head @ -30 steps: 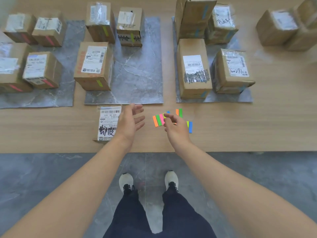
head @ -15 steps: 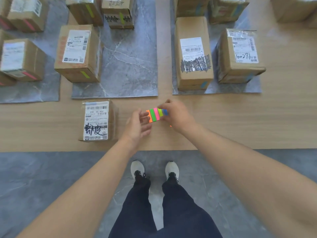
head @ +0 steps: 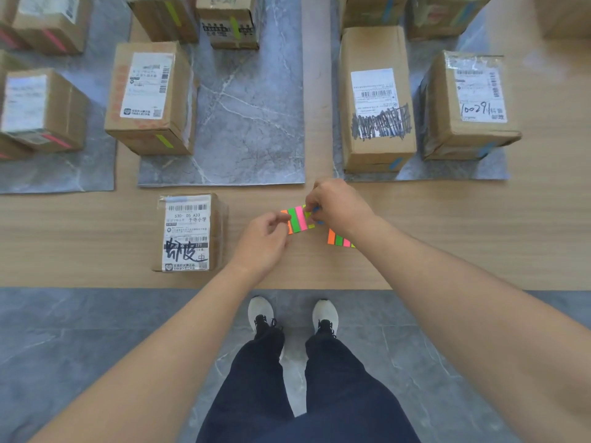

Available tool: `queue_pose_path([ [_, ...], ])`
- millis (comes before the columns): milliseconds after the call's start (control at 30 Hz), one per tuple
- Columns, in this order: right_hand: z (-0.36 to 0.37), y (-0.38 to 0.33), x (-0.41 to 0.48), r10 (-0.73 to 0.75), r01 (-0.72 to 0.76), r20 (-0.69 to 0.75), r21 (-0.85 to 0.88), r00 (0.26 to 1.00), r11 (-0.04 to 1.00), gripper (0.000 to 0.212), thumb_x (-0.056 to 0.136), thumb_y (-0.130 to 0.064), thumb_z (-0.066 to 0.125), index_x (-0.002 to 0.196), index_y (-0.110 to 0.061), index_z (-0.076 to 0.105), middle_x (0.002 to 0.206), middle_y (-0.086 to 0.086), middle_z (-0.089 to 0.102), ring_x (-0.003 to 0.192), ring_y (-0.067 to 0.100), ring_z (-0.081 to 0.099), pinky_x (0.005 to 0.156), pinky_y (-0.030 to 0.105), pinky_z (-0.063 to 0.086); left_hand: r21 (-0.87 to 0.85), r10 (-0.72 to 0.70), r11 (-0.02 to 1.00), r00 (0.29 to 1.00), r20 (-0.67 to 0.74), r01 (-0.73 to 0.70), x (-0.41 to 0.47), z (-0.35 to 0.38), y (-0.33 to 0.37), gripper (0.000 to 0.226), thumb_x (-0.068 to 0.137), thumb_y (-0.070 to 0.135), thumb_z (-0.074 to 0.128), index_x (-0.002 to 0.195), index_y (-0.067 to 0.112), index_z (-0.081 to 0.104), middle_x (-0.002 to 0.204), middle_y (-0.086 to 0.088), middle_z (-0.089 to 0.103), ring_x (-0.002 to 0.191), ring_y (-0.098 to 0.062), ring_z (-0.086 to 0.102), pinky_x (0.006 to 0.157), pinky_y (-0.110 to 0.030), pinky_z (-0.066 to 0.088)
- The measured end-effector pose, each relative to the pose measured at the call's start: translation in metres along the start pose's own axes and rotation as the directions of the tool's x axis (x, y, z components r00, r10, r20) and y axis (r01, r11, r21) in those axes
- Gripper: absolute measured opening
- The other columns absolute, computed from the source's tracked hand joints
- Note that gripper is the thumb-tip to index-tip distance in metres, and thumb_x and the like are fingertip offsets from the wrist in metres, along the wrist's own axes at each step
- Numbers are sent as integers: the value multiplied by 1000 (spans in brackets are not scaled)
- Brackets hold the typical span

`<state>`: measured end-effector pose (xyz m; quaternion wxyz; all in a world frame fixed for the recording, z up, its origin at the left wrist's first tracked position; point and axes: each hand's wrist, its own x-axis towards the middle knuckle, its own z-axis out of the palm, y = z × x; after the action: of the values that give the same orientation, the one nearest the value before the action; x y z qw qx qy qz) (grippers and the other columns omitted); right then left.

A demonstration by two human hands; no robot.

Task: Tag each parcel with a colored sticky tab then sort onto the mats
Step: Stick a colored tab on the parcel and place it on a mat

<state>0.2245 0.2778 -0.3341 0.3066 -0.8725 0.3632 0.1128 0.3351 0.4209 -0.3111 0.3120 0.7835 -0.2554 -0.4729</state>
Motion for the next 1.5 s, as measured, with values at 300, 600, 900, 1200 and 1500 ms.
queue_pose_path([
  [300,-2,0,0,-59,60,43,-23,997,998,28,72,-16,87,99,-12,78,97,-1,50,98,30,59,71,35,44,699,453,512,848,275,-500,6,-6,-27,43,82,27,38,98,9,73,126,-9,61,102,-30,60,83,-40,53],
  [600,-3,4,-3,-212,216,47,-130,976,968,12,88,-14,69,96,-16,79,101,7,62,95,31,61,68,39,48,698,440,509,849,292,-504,9,-10,-26,48,80,29,33,101,8,72,130,-6,60,103,-29,60,79,-32,47],
  [900,0,7,-12,-256,251,-17,-141,967,958,23,92,-16,61,111,-12,74,103,9,61,96,33,60,68,42,48,765,454,411,839,300,-497,3,-2,-28,54,82,20,56,136,30,59,131,-10,53,116,-28,49,86,-36,49],
  [1200,8,21,-11,-301,304,-47,78,952,949,30,86,-10,71,114,-17,77,101,6,61,90,25,59,73,38,49,775,466,414,842,271,-478,2,1,-30,54,84,21,56,136,33,58,135,-8,50,120,-26,44,83,-36,50],
  [1500,-10,25,-2,-321,317,107,51,941,947,33,77,-15,85,109,-17,80,108,1,64,82,11,52,78,32,49,752,446,466,858,255,-466,3,0,-30,56,82,23,51,137,31,57,137,-8,45,119,-26,44,97,-38,45],
])
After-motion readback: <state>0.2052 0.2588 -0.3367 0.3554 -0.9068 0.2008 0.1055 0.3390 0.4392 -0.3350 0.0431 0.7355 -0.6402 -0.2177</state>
